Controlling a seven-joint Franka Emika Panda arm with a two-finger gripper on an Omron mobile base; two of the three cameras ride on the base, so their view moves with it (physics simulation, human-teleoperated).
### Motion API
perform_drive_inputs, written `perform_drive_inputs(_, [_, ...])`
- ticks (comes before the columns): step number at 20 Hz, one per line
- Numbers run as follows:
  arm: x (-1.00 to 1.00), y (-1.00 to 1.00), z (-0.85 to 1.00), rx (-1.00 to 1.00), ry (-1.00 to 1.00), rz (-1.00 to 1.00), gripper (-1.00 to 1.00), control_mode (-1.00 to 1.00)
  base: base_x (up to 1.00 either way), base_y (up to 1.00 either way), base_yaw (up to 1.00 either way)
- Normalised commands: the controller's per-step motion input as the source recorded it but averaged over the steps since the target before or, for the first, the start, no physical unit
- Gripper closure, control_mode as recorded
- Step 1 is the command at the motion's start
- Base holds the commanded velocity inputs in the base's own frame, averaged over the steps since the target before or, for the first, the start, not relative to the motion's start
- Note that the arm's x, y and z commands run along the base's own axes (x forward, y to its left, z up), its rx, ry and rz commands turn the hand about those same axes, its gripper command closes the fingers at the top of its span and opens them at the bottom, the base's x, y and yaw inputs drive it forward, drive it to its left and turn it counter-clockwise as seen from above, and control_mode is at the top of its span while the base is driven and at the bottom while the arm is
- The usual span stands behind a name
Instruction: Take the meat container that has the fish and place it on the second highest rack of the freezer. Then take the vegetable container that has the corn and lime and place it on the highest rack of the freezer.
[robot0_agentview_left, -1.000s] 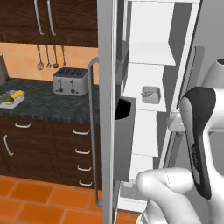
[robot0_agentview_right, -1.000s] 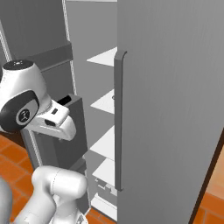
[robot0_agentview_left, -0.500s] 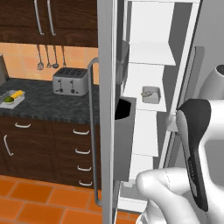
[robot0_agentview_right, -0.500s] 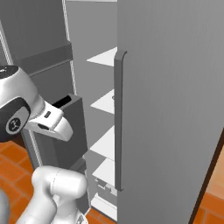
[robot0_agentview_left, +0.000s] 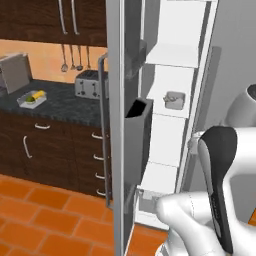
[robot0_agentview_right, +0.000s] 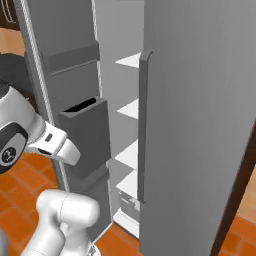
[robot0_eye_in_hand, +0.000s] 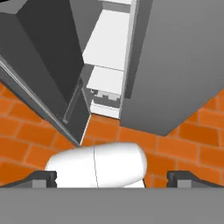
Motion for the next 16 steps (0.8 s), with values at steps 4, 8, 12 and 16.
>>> perform_drive_inputs(4, [0.00,0.00,0.00,0.00,0.00,0.00,-1.00,1.00,-0.12,-0.15,0.92])
perform_drive_inputs(8, [0.00,0.00,0.00,0.00,0.00,0.00,-1.00,1.00,-0.09,0.00,1.00])
perform_drive_inputs(12, [0.00,0.00,0.00,0.00,0.00,0.00,-1.00,1.00,-0.04,0.00,1.00])
perform_drive_inputs(16, [0.00,0.00,0.00,0.00,0.00,0.00,-1.00,1.00,0.02,0.00,0.93])
